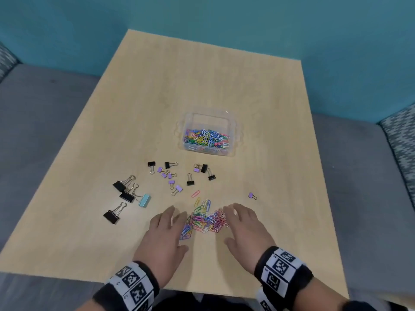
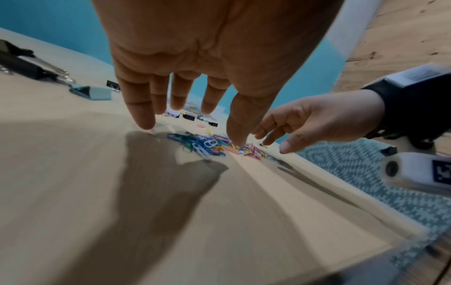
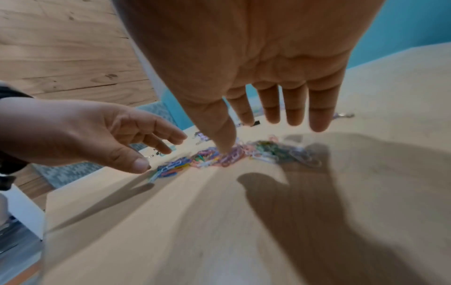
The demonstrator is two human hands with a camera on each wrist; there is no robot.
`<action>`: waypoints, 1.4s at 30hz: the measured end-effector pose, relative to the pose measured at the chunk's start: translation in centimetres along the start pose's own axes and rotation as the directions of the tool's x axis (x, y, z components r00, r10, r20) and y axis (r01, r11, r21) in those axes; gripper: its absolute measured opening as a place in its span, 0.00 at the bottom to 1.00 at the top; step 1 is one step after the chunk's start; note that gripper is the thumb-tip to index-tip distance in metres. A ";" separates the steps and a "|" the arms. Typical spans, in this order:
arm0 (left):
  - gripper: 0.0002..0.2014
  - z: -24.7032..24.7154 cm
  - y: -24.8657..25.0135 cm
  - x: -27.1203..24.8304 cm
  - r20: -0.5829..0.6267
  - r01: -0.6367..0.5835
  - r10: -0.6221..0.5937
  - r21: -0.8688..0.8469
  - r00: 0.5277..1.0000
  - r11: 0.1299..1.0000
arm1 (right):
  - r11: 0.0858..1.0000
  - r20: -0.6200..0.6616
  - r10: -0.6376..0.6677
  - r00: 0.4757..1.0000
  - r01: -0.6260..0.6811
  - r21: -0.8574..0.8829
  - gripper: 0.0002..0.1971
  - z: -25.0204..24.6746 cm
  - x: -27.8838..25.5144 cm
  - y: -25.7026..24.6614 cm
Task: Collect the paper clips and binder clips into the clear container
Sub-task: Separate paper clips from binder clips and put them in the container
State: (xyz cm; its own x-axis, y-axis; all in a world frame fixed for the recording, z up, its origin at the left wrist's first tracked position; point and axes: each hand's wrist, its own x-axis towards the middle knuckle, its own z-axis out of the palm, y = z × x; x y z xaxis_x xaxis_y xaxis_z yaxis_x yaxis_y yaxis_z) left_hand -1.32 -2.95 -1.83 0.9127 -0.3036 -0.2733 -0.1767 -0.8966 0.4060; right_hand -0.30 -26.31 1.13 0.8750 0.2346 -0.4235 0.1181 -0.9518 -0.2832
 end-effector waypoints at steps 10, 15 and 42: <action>0.43 2.0 2.1 2.4 0.028 -0.032 0.030 0.075 0.999 0.997 | 0.999 0.002 0.048 0.999 -0.048 -0.004 0.41 3.1 1.4 -2.4; 0.34 1.7 2.2 3.9 -0.049 -0.072 0.080 0.161 0.996 0.984 | 0.995 -0.020 -0.008 1.000 0.006 -0.105 0.35 2.8 2.4 -2.7; 0.06 -2.2 1.7 7.4 0.233 -0.053 0.060 -0.039 0.971 0.998 | 0.995 0.206 -0.101 0.973 0.103 0.005 0.10 -1.2 5.5 -0.3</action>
State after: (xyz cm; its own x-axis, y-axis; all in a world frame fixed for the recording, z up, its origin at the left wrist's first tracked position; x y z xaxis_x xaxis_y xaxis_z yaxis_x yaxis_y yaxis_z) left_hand 5.92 -6.03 -1.19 0.7893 -0.4240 -0.4440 -0.2100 -0.8660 0.4537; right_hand 5.03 -24.99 -0.10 0.7430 0.3656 -0.5605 0.2046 -0.9216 -0.3299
